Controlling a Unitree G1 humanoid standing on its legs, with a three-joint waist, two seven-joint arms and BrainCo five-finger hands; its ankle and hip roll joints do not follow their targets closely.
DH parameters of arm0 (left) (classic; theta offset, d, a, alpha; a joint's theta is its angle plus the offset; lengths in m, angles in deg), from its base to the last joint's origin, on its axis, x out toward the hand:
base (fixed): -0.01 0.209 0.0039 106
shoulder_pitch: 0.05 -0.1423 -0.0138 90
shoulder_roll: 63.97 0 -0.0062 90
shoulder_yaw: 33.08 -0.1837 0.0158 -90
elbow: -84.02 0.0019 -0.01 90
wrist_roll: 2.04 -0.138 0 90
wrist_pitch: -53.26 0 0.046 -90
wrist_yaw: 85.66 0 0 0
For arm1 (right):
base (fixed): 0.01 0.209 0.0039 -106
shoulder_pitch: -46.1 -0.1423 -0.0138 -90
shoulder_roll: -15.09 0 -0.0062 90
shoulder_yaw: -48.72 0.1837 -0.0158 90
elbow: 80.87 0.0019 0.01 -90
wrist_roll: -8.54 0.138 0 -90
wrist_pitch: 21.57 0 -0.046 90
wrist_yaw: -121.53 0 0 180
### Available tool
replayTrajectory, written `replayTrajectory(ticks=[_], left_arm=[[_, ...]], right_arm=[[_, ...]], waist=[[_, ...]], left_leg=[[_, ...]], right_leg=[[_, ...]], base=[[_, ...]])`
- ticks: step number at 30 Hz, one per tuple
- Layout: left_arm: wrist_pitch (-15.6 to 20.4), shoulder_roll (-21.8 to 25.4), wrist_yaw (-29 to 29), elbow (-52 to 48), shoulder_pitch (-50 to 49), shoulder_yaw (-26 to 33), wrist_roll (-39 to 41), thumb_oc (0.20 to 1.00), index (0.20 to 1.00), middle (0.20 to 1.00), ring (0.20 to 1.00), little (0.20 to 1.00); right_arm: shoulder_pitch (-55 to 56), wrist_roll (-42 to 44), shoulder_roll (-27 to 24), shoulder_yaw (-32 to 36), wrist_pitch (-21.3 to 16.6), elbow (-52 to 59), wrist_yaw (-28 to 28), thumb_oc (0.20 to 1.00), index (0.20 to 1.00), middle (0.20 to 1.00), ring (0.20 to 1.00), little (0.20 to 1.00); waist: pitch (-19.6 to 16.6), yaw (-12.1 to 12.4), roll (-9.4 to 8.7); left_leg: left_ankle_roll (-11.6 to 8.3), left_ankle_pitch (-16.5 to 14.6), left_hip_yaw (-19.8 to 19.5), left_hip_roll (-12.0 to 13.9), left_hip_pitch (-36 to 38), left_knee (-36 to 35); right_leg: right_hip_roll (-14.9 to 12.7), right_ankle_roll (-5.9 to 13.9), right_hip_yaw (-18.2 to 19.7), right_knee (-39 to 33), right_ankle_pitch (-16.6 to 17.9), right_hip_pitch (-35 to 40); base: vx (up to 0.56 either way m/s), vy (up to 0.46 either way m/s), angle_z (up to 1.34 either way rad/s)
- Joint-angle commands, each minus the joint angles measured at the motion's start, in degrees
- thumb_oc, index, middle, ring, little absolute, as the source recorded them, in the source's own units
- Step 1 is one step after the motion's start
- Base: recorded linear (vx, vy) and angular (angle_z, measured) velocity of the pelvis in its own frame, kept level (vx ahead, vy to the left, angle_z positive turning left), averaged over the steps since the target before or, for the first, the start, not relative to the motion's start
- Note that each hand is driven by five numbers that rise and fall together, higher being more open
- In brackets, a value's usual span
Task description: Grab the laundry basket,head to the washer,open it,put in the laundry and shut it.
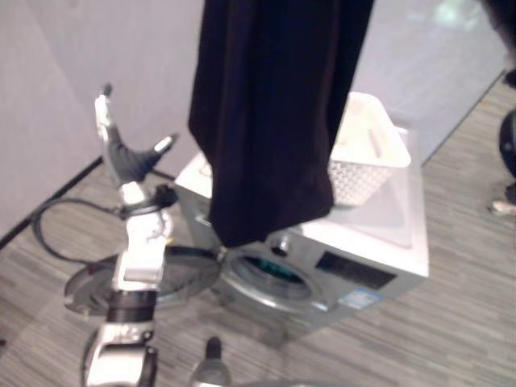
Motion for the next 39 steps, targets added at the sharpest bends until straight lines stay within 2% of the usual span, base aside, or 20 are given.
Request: replayTrajectory(ticks=[1, 4, 7, 12, 23, 27, 28, 31, 39], left_arm=[[1.92, 2.42, -1.41, 1.08, 11.18, -3.95, -0.51, 1.0, 1.0, 1.0, 1.0, 1.0], [2.27, 1.94, -3.65, 1.96, 11.49, -6.72, 0.97, 1.0, 1.0, 1.0, 1.0, 1.0], [2.25, 2.78, -3.34, 0.85, 10.92, -5.75, 0.76, 1.0, 1.0, 1.0, 1.0, 1.0], [2.2, 4.24, -1.79, -7.34, 6.38, 1.88, -1.06, 1.0, 1.0, 1.0, 1.0, 1.0], [2.43, 4.71, -2.63, -13.53, 0.84, 6.02, -0.66, 1.0, 1.0, 1.0, 1.0, 1.0], [4.04, 4.88, -5.93, -19.06, -4.16, 6.51, 3.57, 1.0, 1.0, 1.0, 1.0, 1.0], [5.06, 5.15, -8.39, -22.03, -6.63, 5.41, 6.78, 1.0, 1.0, 1.0, 1.0, 1.0], [6.18, 5.33, -10.81, -25.1, -9.11, 4.38, 11.85, 1.0, 1.0, 1.0, 1.0, 1.0], [7.01, 4.86, -12.83, -26.37, -9.81, 2.95, 17.41, 1.0, 1.0, 1.0, 1.0, 1.0]], right_arm=[[-8.33, 0.64, -0.51, -0.84, 1.33, -3.83, 1.06, 0.2, 0.2, 0.2, 0.2, 0.2], [-8.25, 0.32, -0.43, -1.07, 1.21, -4.15, 0.98, 0.2, 0.2, 0.2, 0.2, 0.2], [-8.08, -0.06, -0.88, -1.65, 1.38, -4.04, 0.47, 0.2, 0.2, 0.2, 0.2, 0.2], [-6.73, -1.17, -3.84, -1.98, 2.02, -2.35, -0.22, 0.2, 0.2, 0.2, 0.2, 0.2], [-5.97, 0.09, -4.13, -3.1, 1.47, -4.86, -0.83, 0.2, 0.2, 0.2, 0.2, 0.2], [-4.95, -1.13, -5.32, -4.2, 1.55, -4.05, -0.98, 0.2, 0.2, 0.2, 0.2, 0.2], [-5.21, -1.62, -5.96, -4.86, 1.3, -4.01, -0.82, 0.2, 0.2, 0.2, 0.2, 0.2], [-5.2, -1.77, -7.08, -5.72, 0.95, -4.07, -0.57, 0.2, 0.2, 0.2, 0.2, 0.2], [-3.87, -1.71, -8.47, -5.46, 0.92, -2.71, -0.81, 0.2, 0.2, 0.2, 0.2, 0.2]], waist=[[2.45, -0.19, 0.12], [2.7, -0.32, 0.38], [2.79, -0.15, 0.6], [2.62, 0.99, 0.91], [1.83, 2.22, 1.14], [1.39, 3.11, 1.63], [1.21, 3.57, 1.97], [0.73, 4.33, 2.4], [0.4, 4.72, 3.06]], left_leg=[[-2.49, -5.71, 2.57, 1.79, 3.16, 0.67], [-2.44, -5.71, 2.6, 1.8, 3.25, 0.67], [-2.49, -5.79, 2.61, 1.77, 3.35, 0.67], [-2.63, -5.91, 2.68, 1.8, 3.47, 0.67], [-2.87, -5.79, 2.7, 1.98, 3.42, 0.67], [-2.85, -5.85, 2.64, 2.01, 3.55, 0.67], [-2.82, -5.84, 2.55, 1.89, 3.54, 0.67], [-2.84, -5.77, 2.36, 1.77, 3.43, 0.67], [-2.9, -5.69, 2.27, 1.79, 3.42, 0.67]], right_leg=[[-0.6, 1.12, 0.1, 0.31, -1.89, 5.77], [-0.63, 1.11, 0.14, 0.31, -1.84, 5.82], [-0.64, 1.13, 0.2, 0.31, -1.85, 5.77], [-0.7, 1.26, 0.22, 0.31, -1.8, 5.69], [-0.64, 1.25, -0.31, 0.31, -1.68, 5.77], [-0.72, 1.19, -0.36, 0.31, -1.63, 5.81], [-0.69, 1.1, -0.46, 0.31, -1.59, 5.79], [-0.57, 0.9, -0.74, 0.31, -1.48, 5.86], [-0.55, 0.72, -0.96, 0.31, -1.31, 6.07]], base=[[0.0, 0.0, 0.0], [0.0, -0.002, -0.03], [0.0, 0.0, 0.0], [0.01, -0.004, 0.0], [0.0, -0.004, 0.02], [0.01, 0.003, -0.02], [0.0, 0.0, 0.0], [0.0, 0.006, 0.05], [0.0, 0.003, 0.02]])
